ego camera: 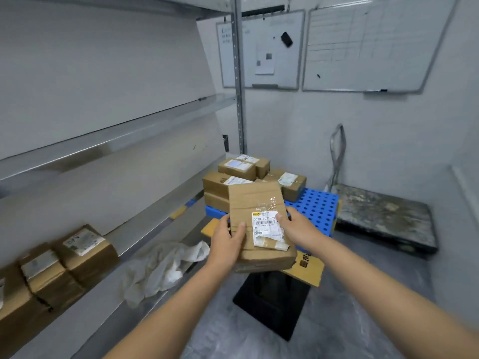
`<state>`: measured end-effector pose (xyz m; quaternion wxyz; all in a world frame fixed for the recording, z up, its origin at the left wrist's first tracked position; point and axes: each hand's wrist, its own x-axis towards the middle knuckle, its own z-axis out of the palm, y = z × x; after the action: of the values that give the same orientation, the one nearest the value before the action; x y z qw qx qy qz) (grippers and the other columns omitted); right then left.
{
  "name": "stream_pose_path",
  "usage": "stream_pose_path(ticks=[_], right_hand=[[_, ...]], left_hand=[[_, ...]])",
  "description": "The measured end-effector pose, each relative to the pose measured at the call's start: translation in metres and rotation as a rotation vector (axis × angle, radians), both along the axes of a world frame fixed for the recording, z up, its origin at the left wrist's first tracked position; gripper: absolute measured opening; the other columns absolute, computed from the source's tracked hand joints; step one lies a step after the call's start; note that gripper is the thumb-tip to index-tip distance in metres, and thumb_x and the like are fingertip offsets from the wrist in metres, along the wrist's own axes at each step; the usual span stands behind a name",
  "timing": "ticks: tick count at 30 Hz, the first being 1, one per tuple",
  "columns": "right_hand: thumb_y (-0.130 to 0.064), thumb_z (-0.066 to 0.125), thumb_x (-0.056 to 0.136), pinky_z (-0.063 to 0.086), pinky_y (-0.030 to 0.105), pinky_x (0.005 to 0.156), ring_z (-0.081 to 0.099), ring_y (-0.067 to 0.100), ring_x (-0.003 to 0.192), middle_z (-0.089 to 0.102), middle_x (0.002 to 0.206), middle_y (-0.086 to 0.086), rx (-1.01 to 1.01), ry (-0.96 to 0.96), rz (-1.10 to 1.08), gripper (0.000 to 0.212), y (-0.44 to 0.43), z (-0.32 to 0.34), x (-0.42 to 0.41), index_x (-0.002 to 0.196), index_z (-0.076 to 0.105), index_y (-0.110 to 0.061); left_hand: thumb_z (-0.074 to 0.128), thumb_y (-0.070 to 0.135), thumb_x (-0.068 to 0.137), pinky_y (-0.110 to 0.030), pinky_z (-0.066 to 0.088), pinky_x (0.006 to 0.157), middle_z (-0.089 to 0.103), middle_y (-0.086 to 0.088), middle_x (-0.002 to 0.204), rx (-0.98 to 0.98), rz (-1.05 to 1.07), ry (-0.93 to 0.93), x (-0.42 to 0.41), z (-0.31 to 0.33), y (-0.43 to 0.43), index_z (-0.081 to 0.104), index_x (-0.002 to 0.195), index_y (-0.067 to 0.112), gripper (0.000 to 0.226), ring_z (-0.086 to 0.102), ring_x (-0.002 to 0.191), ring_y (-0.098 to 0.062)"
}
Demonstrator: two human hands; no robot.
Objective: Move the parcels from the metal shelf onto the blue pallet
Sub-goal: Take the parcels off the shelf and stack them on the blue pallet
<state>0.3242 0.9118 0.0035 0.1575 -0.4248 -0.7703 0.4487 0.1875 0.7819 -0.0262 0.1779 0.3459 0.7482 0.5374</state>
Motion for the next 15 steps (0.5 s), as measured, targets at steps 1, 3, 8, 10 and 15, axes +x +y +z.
stream_pose_path(ticks=[1,3,8,10,15], right_hand=[[-0.041,0.038,0.101,0.036,0.028,0.084,0.051,0.017,0.110,0.051,0.137,-0.001,-0.004,0.004,-0.019,0.043,0.021,0.000,0.014,0.140,0.040,-0.023],[-0.043,0.038,0.100,0.036,0.028,0.083,0.051,0.015,0.107,0.053,0.135,-0.002,-0.001,-0.002,-0.058,0.043,0.058,0.000,0.040,0.139,0.041,-0.024],[-0.043,0.038,0.099,0.037,0.029,0.085,0.053,0.018,0.112,0.055,0.134,-0.002,0.054,-0.025,-0.124,0.042,0.139,-0.001,0.089,0.137,0.044,-0.025],[-0.041,0.040,0.099,0.039,0.031,0.088,0.054,0.021,0.115,0.057,0.132,0.001,0.053,-0.022,-0.135,0.040,0.162,-0.004,0.100,0.135,0.047,-0.024],[-0.039,0.041,0.099,0.044,0.037,0.097,0.056,0.021,0.114,0.060,0.126,0.001,0.031,-0.003,-0.161,0.039,0.211,-0.012,0.119,0.134,0.049,-0.023]], left_hand=[[0.057,0.037,0.094,-0.018,0.044,0.074,0.061,0.011,0.111,-0.001,-0.017,-0.007,0.013,0.002,0.023,0.051,0.126,0.027,0.035,0.058,0.101,-0.008],[0.056,0.038,0.094,-0.020,0.046,0.075,0.061,0.011,0.112,-0.002,-0.050,-0.021,0.035,0.005,0.065,0.049,0.129,0.025,0.038,0.058,0.101,-0.008],[0.056,0.035,0.096,-0.019,0.046,0.070,0.058,0.022,0.099,-0.006,-0.110,-0.056,0.079,0.006,0.152,0.045,0.113,0.038,0.021,0.058,0.092,0.000],[0.056,0.034,0.096,-0.013,0.042,0.067,0.055,0.025,0.097,-0.011,-0.118,-0.058,0.090,0.002,0.174,0.046,0.118,0.035,0.024,0.056,0.093,-0.001],[0.055,0.036,0.095,-0.029,0.049,0.082,0.059,0.011,0.115,-0.053,-0.148,-0.036,0.102,-0.006,0.231,0.047,0.130,0.025,0.037,0.057,0.105,-0.012]])
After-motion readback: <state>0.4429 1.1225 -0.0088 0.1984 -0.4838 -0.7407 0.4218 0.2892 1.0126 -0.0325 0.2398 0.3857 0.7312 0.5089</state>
